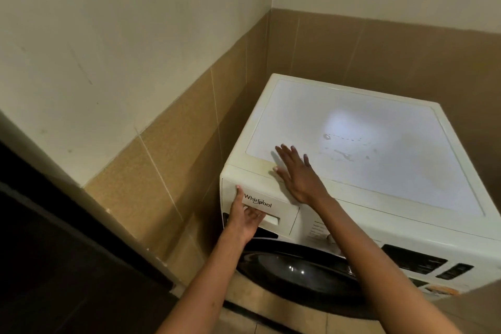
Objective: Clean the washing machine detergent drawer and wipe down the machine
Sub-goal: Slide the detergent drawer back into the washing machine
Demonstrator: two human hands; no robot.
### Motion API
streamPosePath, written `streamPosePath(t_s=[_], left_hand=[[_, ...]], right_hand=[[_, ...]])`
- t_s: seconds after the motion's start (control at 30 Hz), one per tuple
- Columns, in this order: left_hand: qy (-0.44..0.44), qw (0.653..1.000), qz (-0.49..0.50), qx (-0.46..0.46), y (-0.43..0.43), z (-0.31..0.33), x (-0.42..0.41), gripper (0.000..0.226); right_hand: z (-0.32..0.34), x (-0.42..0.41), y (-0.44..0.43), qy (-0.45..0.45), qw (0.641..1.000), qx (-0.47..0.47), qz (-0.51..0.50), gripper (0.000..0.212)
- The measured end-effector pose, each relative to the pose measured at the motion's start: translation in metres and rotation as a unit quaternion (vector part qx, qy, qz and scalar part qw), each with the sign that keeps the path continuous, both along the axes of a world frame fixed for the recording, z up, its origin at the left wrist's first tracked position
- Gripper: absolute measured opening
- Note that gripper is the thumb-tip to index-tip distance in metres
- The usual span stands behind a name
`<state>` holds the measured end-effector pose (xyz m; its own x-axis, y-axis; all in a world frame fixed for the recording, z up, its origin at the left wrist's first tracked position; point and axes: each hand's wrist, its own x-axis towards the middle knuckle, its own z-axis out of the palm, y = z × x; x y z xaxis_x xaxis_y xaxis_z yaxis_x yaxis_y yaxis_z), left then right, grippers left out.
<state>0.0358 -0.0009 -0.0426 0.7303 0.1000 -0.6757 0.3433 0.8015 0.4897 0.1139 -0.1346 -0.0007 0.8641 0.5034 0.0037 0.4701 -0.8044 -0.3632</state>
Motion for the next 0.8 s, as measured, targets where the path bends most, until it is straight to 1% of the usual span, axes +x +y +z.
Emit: streamPosePath(t_s=[0.1, 0.17, 0.27, 0.33, 0.47, 0.7, 0.8], left_hand=[[0.006, 1.0, -0.003, 0.012, 0.0, -0.003, 0.002, 0.065], [0.011, 0.999, 0.006, 0.044, -0.002, -0.006, 0.0, 0.069], [0.023, 0.996, 0.053, 0.073, -0.01, -0.017, -0.02, 0.064], [0.03, 0.994, 0.065, 0.079, -0.011, -0.026, -0.043, 0.064], [0.026, 0.997, 0.057, 0.05, -0.003, -0.035, -0.067, 0.062], [0.024, 0.998, 0.053, 0.024, 0.0, -0.032, -0.061, 0.063], [0.025, 0.999, 0.045, 0.018, 0.002, -0.024, -0.038, 0.061]], right_hand=[[-0.014, 0.007, 0.011, -0.007, 0.996, -0.091, 0.0, 0.058], [-0.023, 0.007, 0.013, -0.029, 0.993, -0.113, -0.006, 0.058], [-0.024, 0.007, 0.011, -0.031, 0.994, -0.107, -0.003, 0.058], [-0.024, 0.005, 0.01, -0.033, 0.994, -0.108, -0.003, 0.059], [-0.024, 0.003, 0.011, -0.03, 0.995, -0.099, -0.01, 0.059], [-0.027, -0.002, 0.013, -0.026, 0.996, -0.086, -0.01, 0.057], [-0.026, -0.003, 0.011, -0.014, 0.999, -0.035, -0.014, 0.053]])
